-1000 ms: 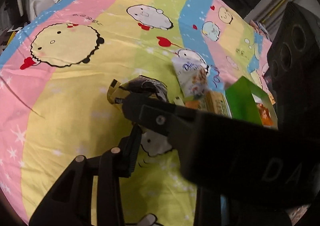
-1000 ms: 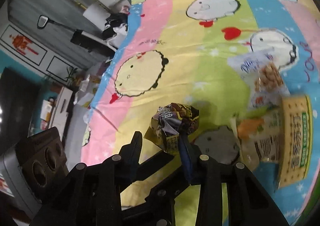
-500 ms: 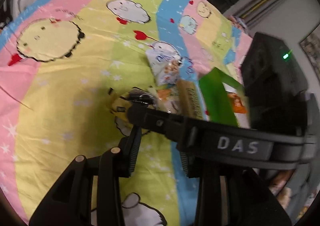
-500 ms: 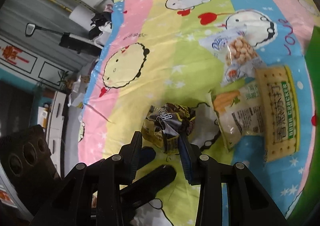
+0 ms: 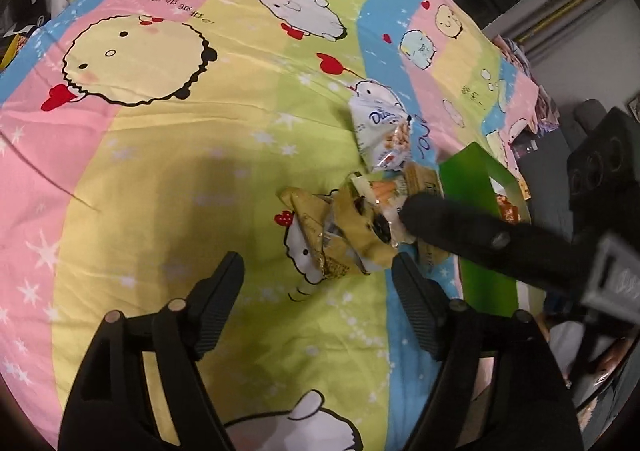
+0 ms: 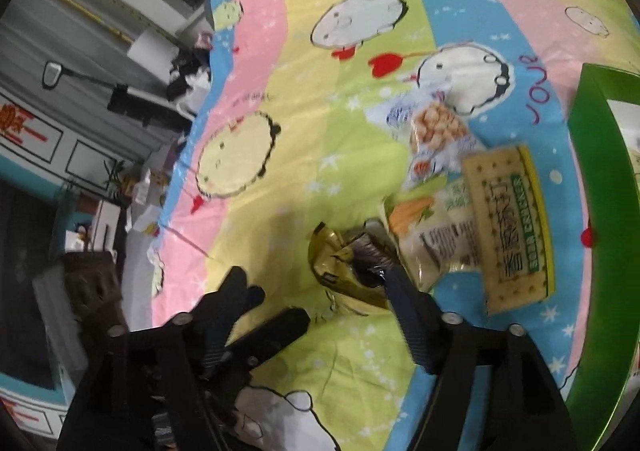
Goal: Organize snacks
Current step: 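Lift and carry the gold foil bag over the box with the right gripper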
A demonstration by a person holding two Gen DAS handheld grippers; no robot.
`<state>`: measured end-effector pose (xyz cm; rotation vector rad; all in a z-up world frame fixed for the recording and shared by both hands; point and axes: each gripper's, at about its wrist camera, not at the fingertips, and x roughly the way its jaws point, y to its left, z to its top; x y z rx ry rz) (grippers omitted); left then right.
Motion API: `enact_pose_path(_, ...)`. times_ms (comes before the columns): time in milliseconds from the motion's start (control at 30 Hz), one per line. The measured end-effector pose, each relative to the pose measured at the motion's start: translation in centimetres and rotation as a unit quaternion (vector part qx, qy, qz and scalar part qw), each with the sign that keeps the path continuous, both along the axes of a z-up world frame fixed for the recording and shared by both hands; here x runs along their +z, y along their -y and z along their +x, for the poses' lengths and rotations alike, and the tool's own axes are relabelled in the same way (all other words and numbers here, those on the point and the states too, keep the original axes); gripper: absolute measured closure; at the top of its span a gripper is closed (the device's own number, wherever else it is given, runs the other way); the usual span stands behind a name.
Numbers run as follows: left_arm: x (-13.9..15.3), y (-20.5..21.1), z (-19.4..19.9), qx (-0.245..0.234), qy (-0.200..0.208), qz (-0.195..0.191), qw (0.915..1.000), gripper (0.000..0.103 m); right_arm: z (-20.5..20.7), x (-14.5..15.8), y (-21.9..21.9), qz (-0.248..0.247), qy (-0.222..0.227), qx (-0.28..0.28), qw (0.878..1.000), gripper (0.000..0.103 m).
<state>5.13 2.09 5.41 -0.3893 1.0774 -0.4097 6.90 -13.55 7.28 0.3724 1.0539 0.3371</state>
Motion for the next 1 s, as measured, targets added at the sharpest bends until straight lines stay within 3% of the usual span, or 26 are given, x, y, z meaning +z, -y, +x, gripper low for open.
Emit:
enact_pose_path(233,-1.3,1.8,0.8,-0.013,0.003,0.010,0.9999,0.028,2.0,-2.1,-1.1,-0.021,-0.018,0.018,0.999,0.027)
enact_pose_path(267,-1.5,2.3,0.9,-0.022,0.001,0.011,0.9997,0.032,2.3,-2.6,-1.4,-0.023,-0.022,0.022,0.999,0.027)
enact_pose_path(367,-2.6,3.1,1.7,-0.037,-0.017,0.004,0.9992,0.050,2.8,-3.9,-1.9,-0.037,-0.033,0.024,0.998,0.037)
enact_pose_path(400,-3.1,3.3,1.9,-0.039,-0.025,0.001,0.9989,0.054,2.9,-4.4,-1.9,-0.043,-0.033,0.022,0.998,0.048)
enact_pose_path(500,-2.9,3.5,1.7,-0.033,-0.015,0.020,0.9992,0.058,2.9,-5.4,-1.6,-0.032,-0.036,0.025,0.998,0.053)
enact_pose_path(700,-1.1,4.3,-0.2,-0.042,0.022,0.024,0.9986,0.061,0.8,-3.8,-0.9,-0.024,-0.008,0.029,0.999,0.053)
enact_pose_path(1000,4.6,8.1,-5.0,-0.063,0.109,0.048,0.9908,0.062,-5.0,1.3,2.1,-0.003,0.072,0.011,0.997,0.053)
